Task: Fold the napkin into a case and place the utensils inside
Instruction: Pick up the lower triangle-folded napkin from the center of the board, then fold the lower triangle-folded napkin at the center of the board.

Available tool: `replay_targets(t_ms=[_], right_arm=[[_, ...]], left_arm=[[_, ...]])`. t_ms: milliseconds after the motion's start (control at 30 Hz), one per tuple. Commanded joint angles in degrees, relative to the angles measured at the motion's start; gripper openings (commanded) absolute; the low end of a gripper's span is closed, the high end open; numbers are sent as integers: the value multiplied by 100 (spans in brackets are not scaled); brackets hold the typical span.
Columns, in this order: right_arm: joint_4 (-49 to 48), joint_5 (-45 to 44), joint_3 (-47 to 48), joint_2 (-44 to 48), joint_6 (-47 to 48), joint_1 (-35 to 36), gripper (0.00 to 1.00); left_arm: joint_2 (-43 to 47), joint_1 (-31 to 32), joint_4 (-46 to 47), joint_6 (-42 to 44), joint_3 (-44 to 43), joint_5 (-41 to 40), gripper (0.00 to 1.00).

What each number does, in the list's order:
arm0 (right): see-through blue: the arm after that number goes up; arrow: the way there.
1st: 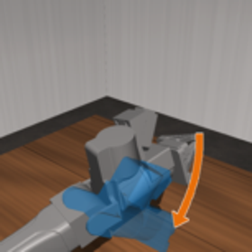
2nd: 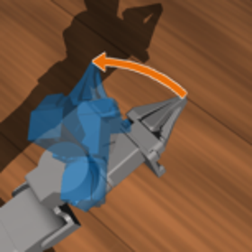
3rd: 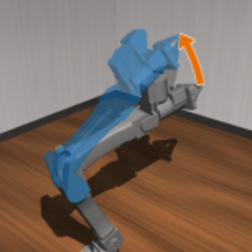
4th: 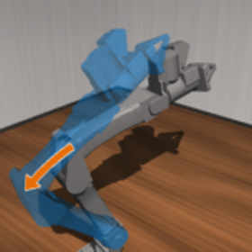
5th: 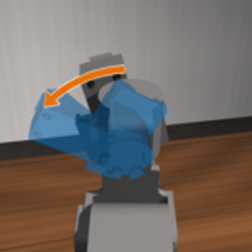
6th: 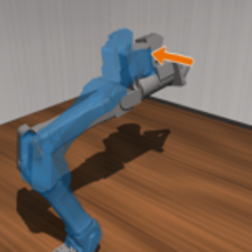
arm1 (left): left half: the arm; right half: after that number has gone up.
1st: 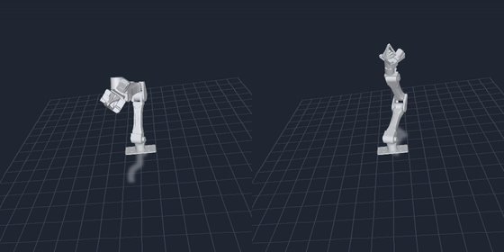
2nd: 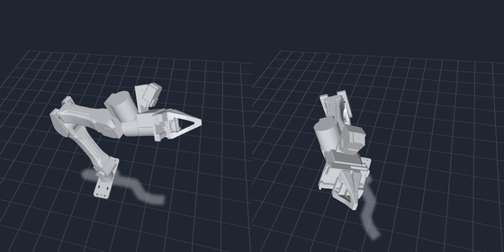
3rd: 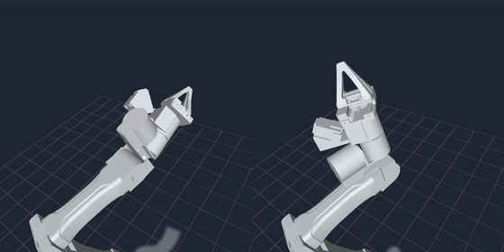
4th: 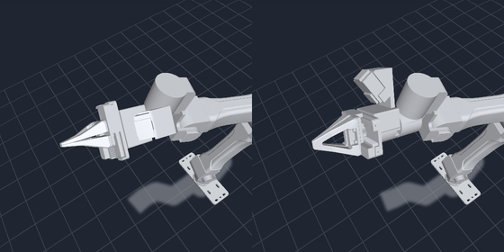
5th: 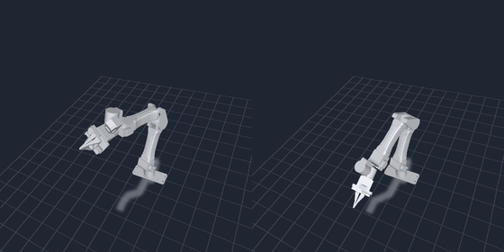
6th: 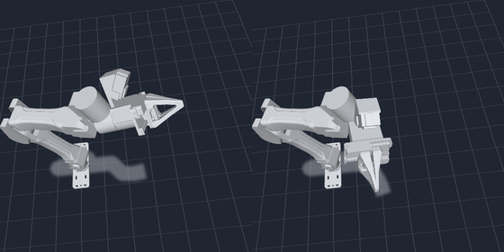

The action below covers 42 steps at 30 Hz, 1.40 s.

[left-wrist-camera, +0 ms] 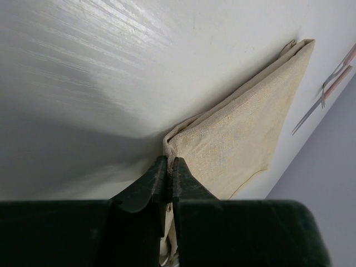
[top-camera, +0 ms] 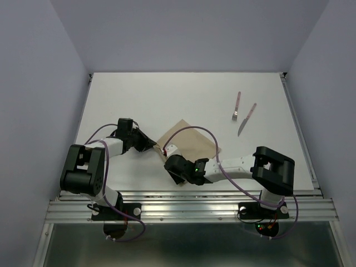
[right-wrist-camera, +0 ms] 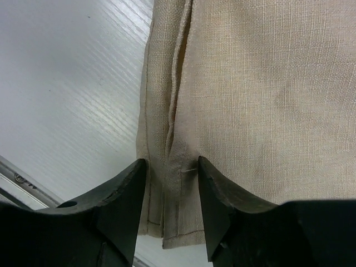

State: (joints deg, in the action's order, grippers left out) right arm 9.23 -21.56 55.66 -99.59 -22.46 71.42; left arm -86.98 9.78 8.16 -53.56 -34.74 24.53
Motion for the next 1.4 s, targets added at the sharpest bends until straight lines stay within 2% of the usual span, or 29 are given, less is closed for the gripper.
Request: replay_targets(t_ms=[0, 167, 367, 500, 733, 1067, 1367], right_arm=[[-1, -243, 6, -139, -4, 118, 43], [-27, -278, -29, -175, -101, 118, 30], [-71, -314, -73, -52, -136, 118, 1], [-194, -182, -160, 89, -136, 118, 1], [-387, 389, -222, 352, -110, 118, 1], [-1221, 2390, -582, 625, -645, -532, 1], [-2065, 3956, -1100, 722, -1304, -1305, 1]], left_arm=[[49, 33, -61, 21, -173, -80, 0], [67, 33, -122, 21, -173, -124, 0], [102, 33, -192, 21, -208, -142, 0], [137, 33, -429, 65, -339, -265, 0], [199, 33, -1369, -5, -735, -441, 0], [655, 33, -1721, -497, -859, -458, 0], [832, 33, -2855, -866, -1526, -1064, 0]])
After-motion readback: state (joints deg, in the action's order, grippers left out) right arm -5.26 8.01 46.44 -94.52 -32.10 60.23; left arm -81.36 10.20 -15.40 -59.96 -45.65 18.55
